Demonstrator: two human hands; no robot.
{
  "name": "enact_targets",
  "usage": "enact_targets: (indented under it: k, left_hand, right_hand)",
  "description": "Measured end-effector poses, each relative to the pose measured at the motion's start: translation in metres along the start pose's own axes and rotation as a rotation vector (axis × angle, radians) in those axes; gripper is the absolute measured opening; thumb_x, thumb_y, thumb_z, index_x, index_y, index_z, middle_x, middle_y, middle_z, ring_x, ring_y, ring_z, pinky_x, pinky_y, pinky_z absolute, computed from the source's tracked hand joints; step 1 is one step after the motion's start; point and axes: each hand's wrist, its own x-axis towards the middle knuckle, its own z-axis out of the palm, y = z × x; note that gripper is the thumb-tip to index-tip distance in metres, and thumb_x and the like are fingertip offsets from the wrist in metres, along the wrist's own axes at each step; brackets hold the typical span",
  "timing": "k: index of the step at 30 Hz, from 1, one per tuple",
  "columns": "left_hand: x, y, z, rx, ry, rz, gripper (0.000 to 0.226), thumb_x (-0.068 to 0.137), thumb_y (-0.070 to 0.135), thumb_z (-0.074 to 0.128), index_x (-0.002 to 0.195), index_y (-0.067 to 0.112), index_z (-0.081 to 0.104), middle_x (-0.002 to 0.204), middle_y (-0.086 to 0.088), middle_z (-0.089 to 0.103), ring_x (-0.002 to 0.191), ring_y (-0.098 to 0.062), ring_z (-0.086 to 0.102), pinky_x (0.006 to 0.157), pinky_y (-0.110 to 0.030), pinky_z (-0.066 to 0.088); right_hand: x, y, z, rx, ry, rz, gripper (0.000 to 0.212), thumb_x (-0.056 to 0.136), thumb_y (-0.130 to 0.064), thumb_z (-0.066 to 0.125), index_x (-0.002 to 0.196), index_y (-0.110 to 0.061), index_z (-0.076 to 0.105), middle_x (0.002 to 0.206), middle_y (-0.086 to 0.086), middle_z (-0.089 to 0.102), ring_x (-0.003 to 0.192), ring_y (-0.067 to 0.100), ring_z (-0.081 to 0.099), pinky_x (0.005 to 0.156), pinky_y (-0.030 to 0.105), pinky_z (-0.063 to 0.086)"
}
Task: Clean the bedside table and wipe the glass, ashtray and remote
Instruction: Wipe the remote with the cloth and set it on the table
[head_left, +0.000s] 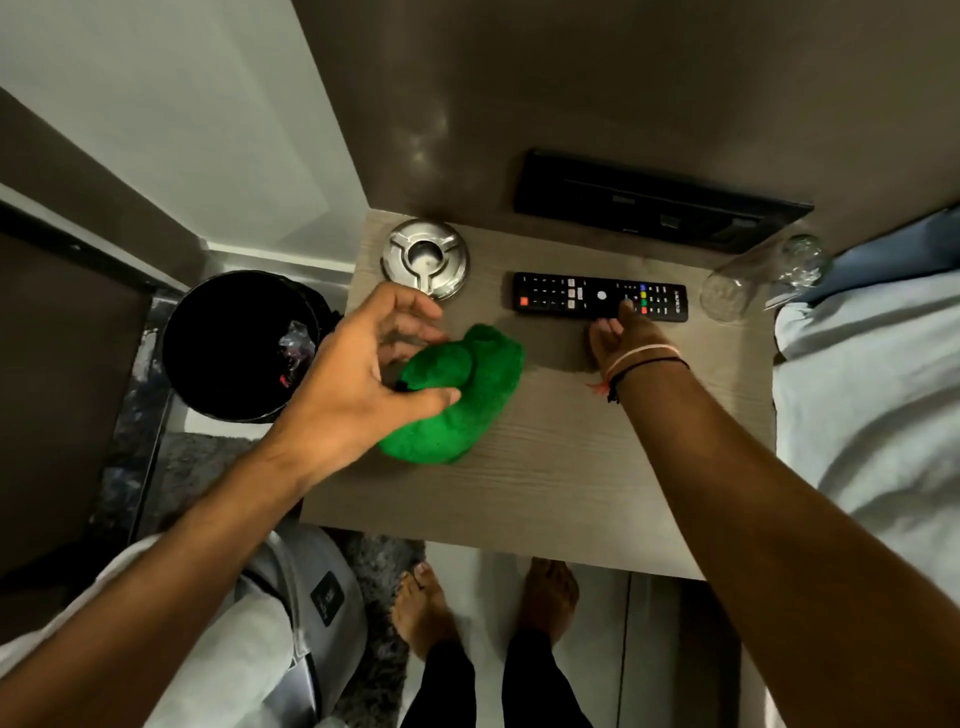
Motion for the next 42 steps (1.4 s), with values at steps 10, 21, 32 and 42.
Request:
enact_targets:
  k: [10,21,32,42]
  left_hand:
    - [-0.016,0.021,0.004,-0.305,0.099,-0.061,0.039,0.069,0.006,0.081,0.104,0.021,0.072,0.098,0.002,0.077,0.096,-0.012,0.073,0.089,-0.028,0.060]
    - [-0.146,0.022,-0.062,-0.184,0.591,-0.047,0.021,0.089,0.006,0.072,0.106,-0.001,0.063,0.100,-0.021,0.072,0.096,-0.031,0.072,0.081,-0.046,0.063]
    - [-0.357,0.010,-0.141,-0.104,1.048,-0.378,0.021,0.088,0.023,0.074,0.092,0.004,0.065,0.096,-0.028,0.065,0.073,-0.024,0.068,0.062,-0.042,0.062]
    - [-0.451,-0.058,-0.122,0.264,1.148,-0.698,0.034,0.084,0.015,0.078,0.109,0.019,0.055,0.088,-0.001,0.063,0.086,-0.032,0.070,0.077,-0.050,0.060]
  right_hand:
    - [-0.107,0.019,0.007,-0.473,-0.999,-0.169,0.033,0.088,-0.032,0.065,0.119,-0.020,0.066,0.120,0.004,0.068,0.116,0.021,0.063,0.098,0.039,0.052]
    - [-0.218,0.057,0.054,-0.996,-1.206,-0.313,0.032,0.086,-0.024,0.068,0.113,-0.006,0.068,0.103,0.005,0.078,0.096,0.018,0.075,0.077,0.032,0.063]
    - [-0.355,0.232,0.096,-1.191,-1.544,-0.330,0.020,0.083,-0.015,0.078,0.101,-0.006,0.074,0.095,0.014,0.076,0.089,0.025,0.076,0.066,0.040,0.064]
    - [-0.406,0.356,0.045,-1.643,-1.361,-1.169,0.045,0.078,-0.050,0.076,0.109,-0.022,0.060,0.098,0.001,0.071,0.092,0.025,0.067,0.073,0.034,0.053]
